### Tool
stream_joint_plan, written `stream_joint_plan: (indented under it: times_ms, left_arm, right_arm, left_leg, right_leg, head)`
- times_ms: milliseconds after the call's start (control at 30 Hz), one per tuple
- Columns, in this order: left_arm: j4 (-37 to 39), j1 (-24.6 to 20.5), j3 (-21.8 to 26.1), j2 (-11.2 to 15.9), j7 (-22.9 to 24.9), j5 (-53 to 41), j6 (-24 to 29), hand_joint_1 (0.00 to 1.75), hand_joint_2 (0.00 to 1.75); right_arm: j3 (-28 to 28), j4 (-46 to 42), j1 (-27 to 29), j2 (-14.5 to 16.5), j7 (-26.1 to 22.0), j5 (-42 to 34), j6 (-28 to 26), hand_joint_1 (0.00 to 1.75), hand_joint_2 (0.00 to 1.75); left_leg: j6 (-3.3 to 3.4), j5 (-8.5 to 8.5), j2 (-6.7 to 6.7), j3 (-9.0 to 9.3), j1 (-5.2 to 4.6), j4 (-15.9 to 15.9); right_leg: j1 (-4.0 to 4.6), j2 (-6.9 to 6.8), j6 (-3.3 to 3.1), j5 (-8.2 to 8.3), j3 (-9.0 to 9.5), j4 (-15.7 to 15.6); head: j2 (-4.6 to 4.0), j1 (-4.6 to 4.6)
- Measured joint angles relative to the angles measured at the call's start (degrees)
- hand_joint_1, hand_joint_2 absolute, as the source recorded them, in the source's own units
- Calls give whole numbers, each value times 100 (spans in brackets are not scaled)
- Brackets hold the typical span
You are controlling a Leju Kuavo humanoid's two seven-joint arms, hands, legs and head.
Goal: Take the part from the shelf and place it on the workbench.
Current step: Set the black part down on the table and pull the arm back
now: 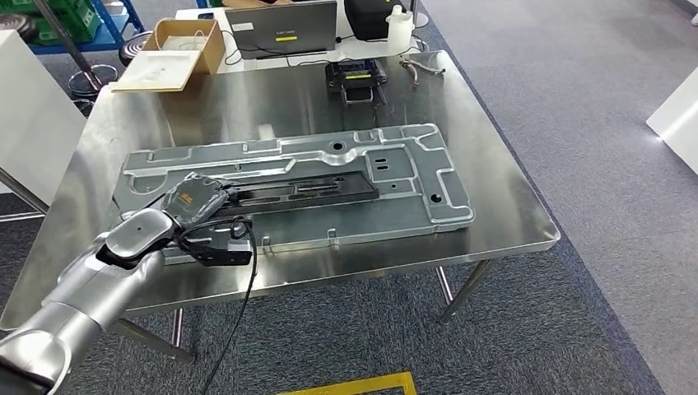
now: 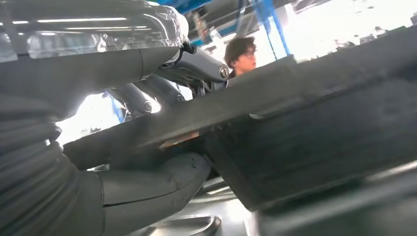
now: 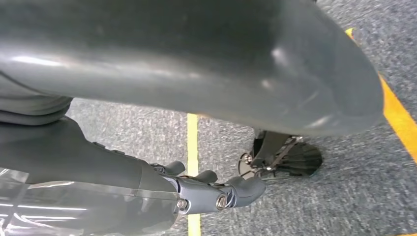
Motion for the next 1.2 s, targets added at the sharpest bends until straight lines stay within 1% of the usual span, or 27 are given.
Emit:
stream_joint_plan:
  times_ms: [167,267,500,667,800,1133,1200]
  left_arm:
    - [2,-303,-487,4,-81,-25,-325,175,175]
    - [-4,-436,-708,-7,-68,-28,-410,175,175]
    - [4,-660,-1093,-10,34,-192,-431,175,175]
    - [126,-789,-1323,-2,67,-340,-286,175,175]
    - [275,-838,-1459,10,59,-377,-167,0,175]
    - [551,-805,-1601,2,141,-309,-94,0,175]
    - [578,-806,-1619,-2,120,-277,-105,0,87]
  right_arm:
    - [34,0,-34,0,5,28,20,0,0]
    - [60,0,-56,0,15,58,31,0,0]
    - [90,0,-90,1,57,89,34,0,0]
    - [117,0,-102,2,109,109,35,0,0]
    - [134,0,-109,2,123,119,35,0,0]
    - [175,0,-111,2,123,117,34,0,0]
    - [175,0,-112,2,122,117,34,0,0]
  left_leg:
    - [0,-13,1,-14,0,0]
    - [8,-23,-1,-16,-2,0]
    - [5,-28,-8,-18,-4,-1]
    - [6,-28,-14,-19,-11,-1]
    - [10,-30,-18,-15,-12,-1]
    - [15,-28,-6,-13,-11,0]
    - [15,-28,-4,-13,-11,0]
  right_leg:
    - [-1,4,2,-9,-9,-1]
    - [-2,4,7,-18,-9,-4]
    - [-1,-3,13,-26,-13,-8]
    - [0,-7,13,-26,-1,-12]
    - [0,-15,16,-27,4,-14]
    - [-2,0,20,-23,3,-15]
    - [-3,1,20,-24,3,-15]
  head:
    - [0,0]
    - [0,0]
    - [0,0]
    - [0,0]
    - [0,0]
    - [0,0]
    - [0,0]
